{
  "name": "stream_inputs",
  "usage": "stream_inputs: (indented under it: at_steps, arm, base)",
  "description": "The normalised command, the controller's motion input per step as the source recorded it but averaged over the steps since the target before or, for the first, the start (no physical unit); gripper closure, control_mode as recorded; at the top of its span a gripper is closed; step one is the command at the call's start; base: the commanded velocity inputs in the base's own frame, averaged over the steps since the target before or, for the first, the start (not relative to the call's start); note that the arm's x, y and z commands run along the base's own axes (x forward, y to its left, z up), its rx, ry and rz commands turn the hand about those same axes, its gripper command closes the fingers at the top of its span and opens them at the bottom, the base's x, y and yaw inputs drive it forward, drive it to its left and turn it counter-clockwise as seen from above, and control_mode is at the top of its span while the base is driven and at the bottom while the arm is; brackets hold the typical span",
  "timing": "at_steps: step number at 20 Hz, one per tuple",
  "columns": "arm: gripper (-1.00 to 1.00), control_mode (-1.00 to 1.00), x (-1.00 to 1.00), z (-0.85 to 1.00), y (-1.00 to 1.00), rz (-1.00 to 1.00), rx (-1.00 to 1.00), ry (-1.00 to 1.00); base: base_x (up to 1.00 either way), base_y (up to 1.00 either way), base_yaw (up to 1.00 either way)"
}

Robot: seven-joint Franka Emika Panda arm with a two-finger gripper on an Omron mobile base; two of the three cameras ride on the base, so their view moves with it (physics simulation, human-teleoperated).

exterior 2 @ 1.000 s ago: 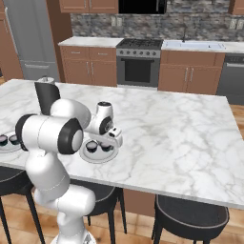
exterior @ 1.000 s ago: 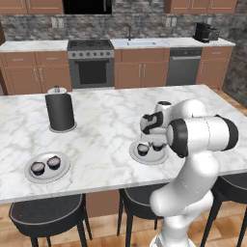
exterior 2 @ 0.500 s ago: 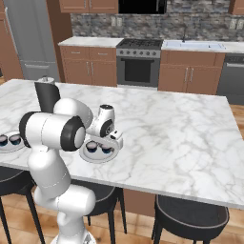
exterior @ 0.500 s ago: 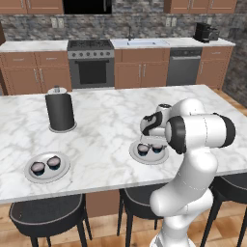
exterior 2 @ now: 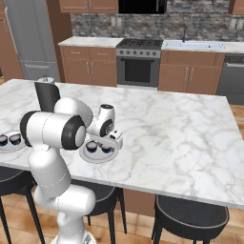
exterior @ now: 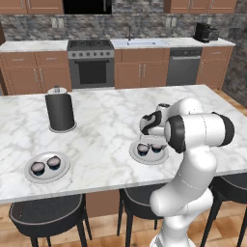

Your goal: Place two yogurt containers on each plate.

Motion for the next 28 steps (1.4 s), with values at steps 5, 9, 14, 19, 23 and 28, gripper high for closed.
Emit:
stream_inputs:
  at_steps: [5,9,14,19,23,28]
  arm:
    - [-1.00,-1.00,0.00,0.00,0.01,0.00,0.00,0.00]
    - [-1.00,-1.00,0.00,0.03,0.00,0.00,0.00,0.00]
    - [-1.00,-1.00,0.00,0.06,0.00,0.00,0.00,0.00]
    - [-1.00,-1.00,0.02,0.20,0.00,0.00,0.00,0.00]
    - [-1.00,-1.00,0.16,0.24,0.00,0.00,0.00,0.00]
    - [-1.00,-1.00,0.23,0.21,0.00,0.00,0.00,0.00]
  base:
    - [0.00,0.00,0.00]
    - [0.00,0.00,0.00]
    - [0.00,0.00,0.00]
    - [0.00,0.00,0.00]
    - [0.00,0.00,0.00]
    - [0.00,0.00,0.00]
